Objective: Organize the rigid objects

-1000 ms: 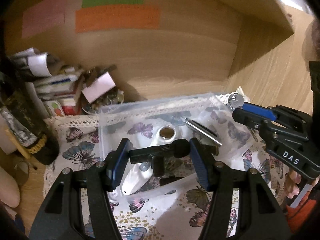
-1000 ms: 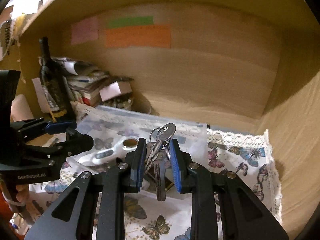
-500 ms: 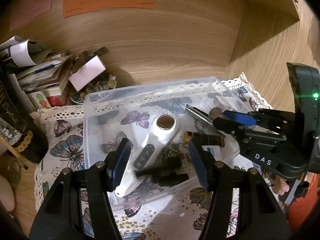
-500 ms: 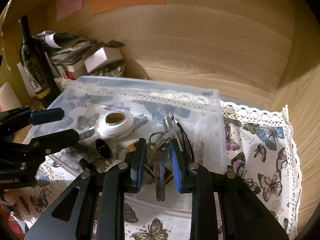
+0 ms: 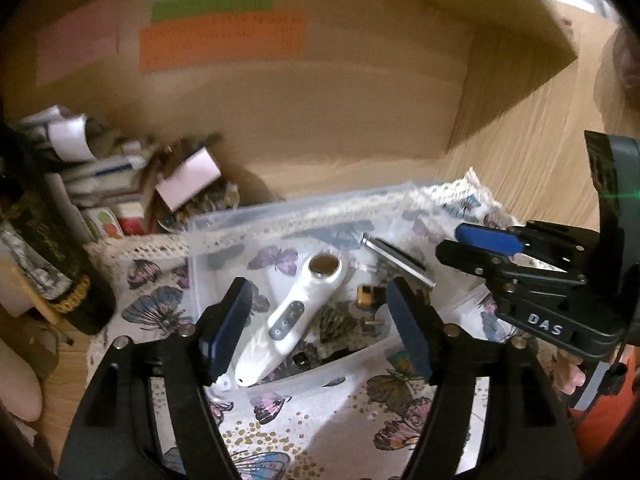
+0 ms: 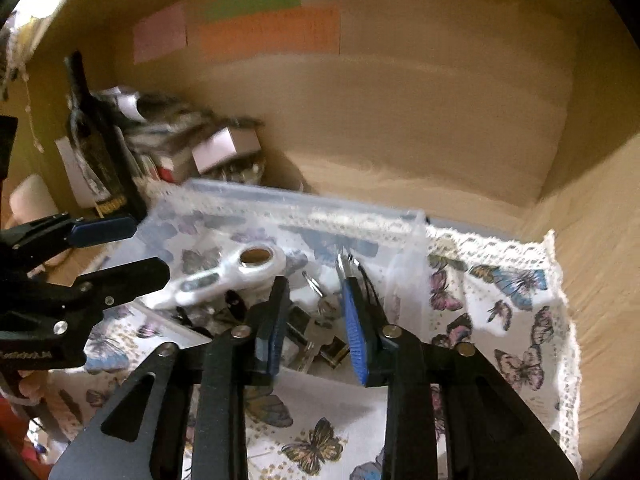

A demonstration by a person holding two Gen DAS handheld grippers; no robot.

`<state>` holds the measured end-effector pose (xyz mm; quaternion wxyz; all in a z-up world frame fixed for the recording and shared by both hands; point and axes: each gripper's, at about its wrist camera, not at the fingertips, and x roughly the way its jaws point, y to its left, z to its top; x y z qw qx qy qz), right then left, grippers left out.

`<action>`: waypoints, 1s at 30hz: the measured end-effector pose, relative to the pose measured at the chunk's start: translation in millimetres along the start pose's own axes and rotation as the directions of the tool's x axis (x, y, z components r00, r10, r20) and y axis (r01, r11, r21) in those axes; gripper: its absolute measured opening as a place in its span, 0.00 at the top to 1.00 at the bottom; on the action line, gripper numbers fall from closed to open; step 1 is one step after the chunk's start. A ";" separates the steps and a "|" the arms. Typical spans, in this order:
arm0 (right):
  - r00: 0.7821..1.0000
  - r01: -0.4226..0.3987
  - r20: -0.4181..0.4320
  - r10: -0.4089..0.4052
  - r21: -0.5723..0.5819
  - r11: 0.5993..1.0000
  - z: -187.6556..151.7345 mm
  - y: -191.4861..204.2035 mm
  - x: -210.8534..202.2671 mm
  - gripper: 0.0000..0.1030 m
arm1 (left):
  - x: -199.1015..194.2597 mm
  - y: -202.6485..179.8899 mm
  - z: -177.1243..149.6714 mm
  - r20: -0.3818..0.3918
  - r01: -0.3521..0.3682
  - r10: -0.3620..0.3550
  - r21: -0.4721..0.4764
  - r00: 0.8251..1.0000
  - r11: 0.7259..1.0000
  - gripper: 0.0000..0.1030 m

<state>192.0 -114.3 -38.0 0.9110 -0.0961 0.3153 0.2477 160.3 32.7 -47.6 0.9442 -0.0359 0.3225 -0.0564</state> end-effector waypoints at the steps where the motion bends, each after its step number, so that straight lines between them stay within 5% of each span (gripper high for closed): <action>1: 1.000 0.002 0.020 -0.002 -0.001 1.000 0.4 0.6 -7.7 0.67 | -5.2 -1.2 1.0 0.026 -0.014 0.014 0.005 1.000 1.000 0.30; 12: 0.970 0.041 0.242 -0.037 -0.013 0.999 -6.6 13.5 -93.8 0.21 | -90.2 -22.1 -0.3 0.255 -0.064 0.056 0.022 0.965 0.998 0.03; 17: 0.956 0.032 0.290 -0.031 -0.001 0.999 -14.2 20.8 -113.5 0.16 | -114.6 -29.9 -6.2 0.312 -0.071 0.060 0.023 0.948 0.997 0.01; 19: 0.949 0.039 0.313 -0.039 0.007 0.999 -18.7 23.9 -120.4 0.06 | -122.4 -33.0 -9.4 0.330 -0.078 0.065 0.025 0.942 0.997 0.01; 30: 0.931 0.043 0.361 -0.049 0.024 0.999 -27.4 30.5 -137.3 0.01 | -142.0 -36.4 -19.5 0.371 -0.067 0.058 0.013 0.927 0.998 0.00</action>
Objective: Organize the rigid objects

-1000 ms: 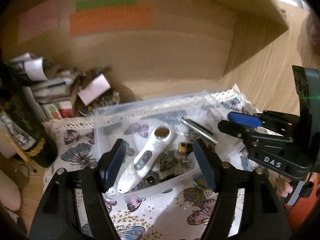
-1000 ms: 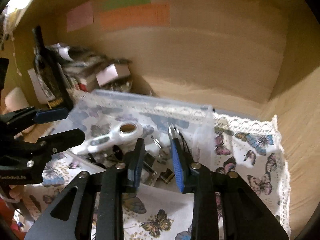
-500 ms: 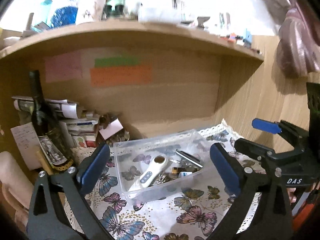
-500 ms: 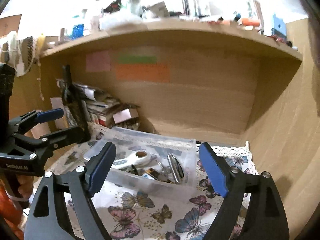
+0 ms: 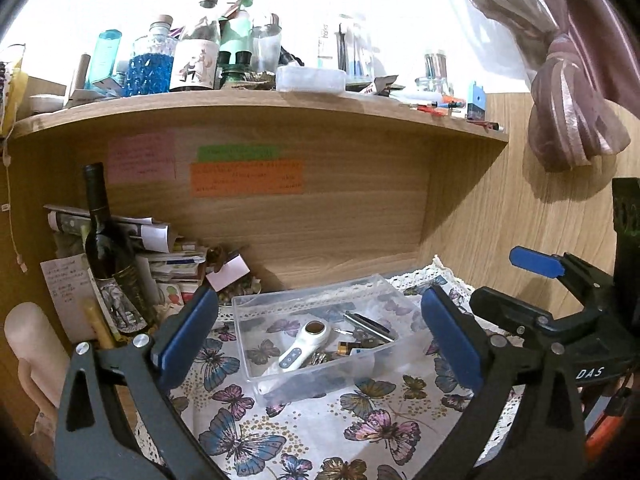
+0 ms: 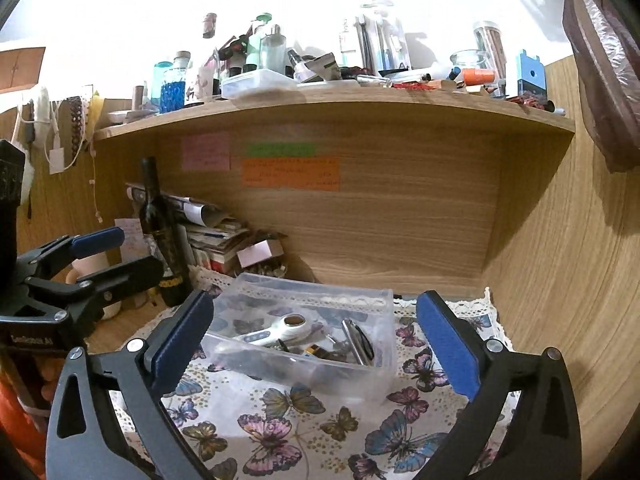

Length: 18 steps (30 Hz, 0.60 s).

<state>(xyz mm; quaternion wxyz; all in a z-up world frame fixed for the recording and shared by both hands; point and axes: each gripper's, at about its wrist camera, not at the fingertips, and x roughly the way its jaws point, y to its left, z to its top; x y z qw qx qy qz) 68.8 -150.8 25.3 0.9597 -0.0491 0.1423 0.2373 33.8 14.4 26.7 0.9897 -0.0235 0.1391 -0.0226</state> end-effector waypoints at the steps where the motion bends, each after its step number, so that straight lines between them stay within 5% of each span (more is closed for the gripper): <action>1: 1.000 0.001 0.001 -0.001 0.000 1.000 -0.4 0.5 -1.2 0.01 | -0.7 0.7 0.0 0.003 0.000 0.000 -0.002 1.000 1.000 0.00; 18: 1.000 0.022 0.020 -0.022 0.008 1.000 2.0 1.5 -7.6 0.00 | -4.6 4.6 -0.4 0.016 0.000 0.000 -0.021 1.000 1.000 0.00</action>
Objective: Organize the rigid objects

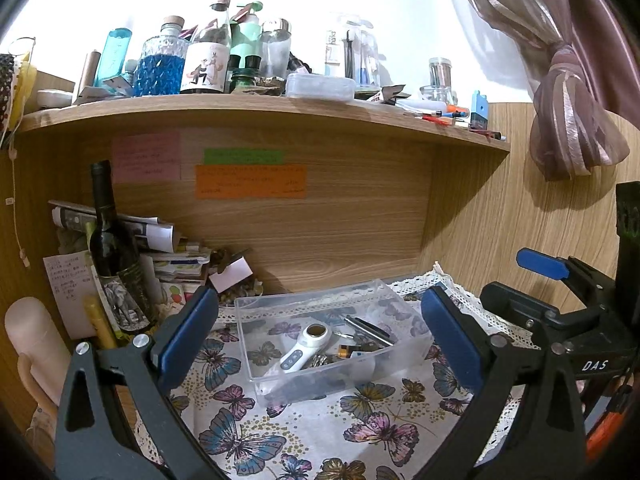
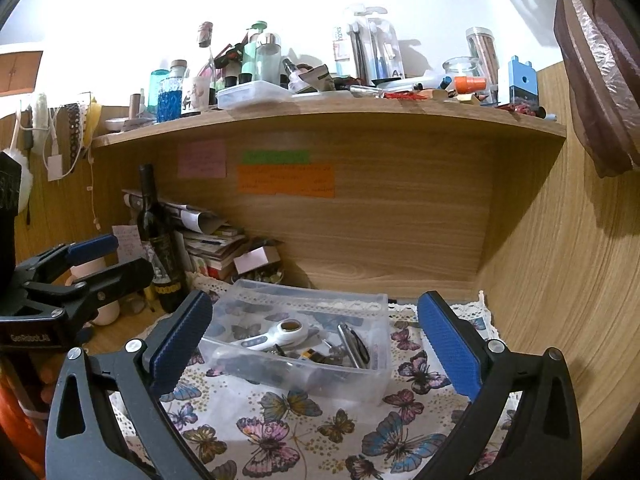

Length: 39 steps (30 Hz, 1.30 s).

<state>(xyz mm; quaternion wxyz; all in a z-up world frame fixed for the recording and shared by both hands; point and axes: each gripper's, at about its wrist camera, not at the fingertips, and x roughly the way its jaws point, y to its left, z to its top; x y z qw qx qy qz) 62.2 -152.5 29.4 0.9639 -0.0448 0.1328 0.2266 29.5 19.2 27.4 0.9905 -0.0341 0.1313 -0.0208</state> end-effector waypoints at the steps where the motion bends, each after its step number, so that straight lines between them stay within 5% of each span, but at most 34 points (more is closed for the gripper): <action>1: 1.000 -0.001 0.001 0.001 0.000 1.000 0.3 -0.2 -0.3 0.00 | -0.2 -0.3 -0.5 -0.001 -0.001 0.001 -0.002 1.000 1.000 0.00; 39: 1.000 -0.011 0.006 0.011 0.007 1.000 2.9 1.1 -1.4 0.00 | 5.4 -7.8 1.9 -0.021 0.013 -0.013 0.004 1.000 1.000 0.00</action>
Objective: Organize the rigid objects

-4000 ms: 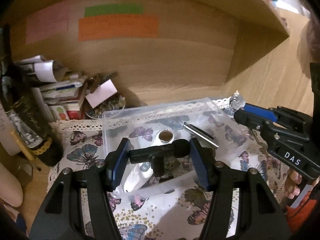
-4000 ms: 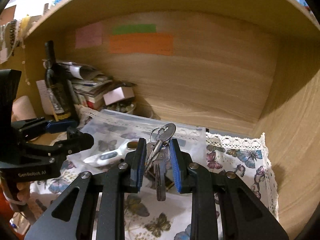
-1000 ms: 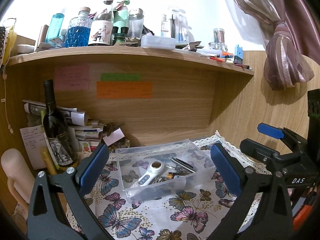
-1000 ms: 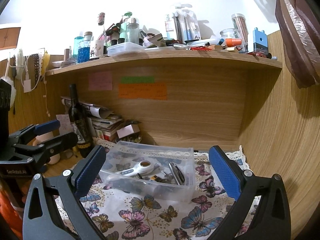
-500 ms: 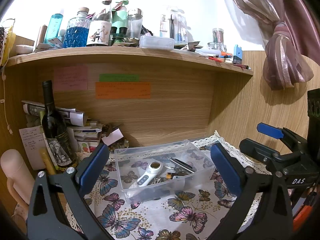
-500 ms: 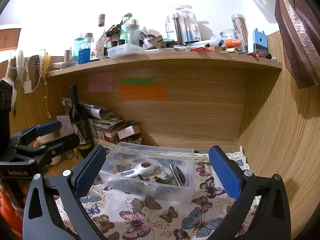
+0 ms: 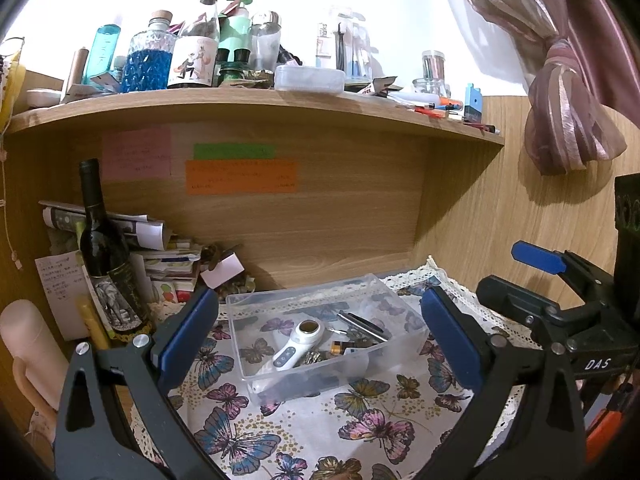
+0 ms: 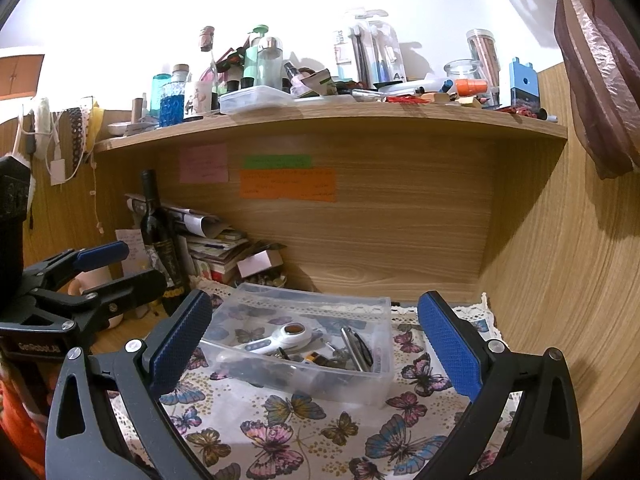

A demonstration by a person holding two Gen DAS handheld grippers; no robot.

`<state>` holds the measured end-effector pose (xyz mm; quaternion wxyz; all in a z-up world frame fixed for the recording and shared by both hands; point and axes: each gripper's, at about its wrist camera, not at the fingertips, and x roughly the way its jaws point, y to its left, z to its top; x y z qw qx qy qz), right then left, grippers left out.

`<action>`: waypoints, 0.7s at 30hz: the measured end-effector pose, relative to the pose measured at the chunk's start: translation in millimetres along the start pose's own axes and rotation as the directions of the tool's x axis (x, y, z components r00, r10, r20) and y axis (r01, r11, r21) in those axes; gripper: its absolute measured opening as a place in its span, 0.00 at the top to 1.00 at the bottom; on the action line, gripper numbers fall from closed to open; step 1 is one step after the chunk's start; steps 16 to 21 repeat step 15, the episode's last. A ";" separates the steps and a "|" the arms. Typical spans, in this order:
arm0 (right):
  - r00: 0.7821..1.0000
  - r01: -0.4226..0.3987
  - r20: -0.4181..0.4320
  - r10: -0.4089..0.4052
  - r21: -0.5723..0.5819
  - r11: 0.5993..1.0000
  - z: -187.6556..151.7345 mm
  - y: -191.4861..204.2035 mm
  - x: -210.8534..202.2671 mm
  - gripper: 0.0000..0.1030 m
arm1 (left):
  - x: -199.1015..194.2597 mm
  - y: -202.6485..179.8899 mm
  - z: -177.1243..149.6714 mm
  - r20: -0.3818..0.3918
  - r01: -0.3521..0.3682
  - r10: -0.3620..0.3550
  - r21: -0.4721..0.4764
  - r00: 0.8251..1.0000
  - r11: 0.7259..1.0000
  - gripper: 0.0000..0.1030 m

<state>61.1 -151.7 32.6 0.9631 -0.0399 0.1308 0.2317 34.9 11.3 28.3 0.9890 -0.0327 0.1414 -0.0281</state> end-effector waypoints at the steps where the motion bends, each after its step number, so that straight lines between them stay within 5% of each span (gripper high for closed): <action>1: 1.000 -0.002 0.000 0.002 -0.002 1.000 0.0 -0.3 0.5 0.00 | -0.2 0.6 -0.1 0.002 0.001 -0.001 -0.002 1.000 1.000 0.00; 21: 1.000 -0.008 -0.009 0.008 -0.009 1.000 -2.4 0.4 3.6 0.00 | -0.3 3.0 -1.4 0.000 0.005 -0.005 -0.019 1.000 1.000 0.00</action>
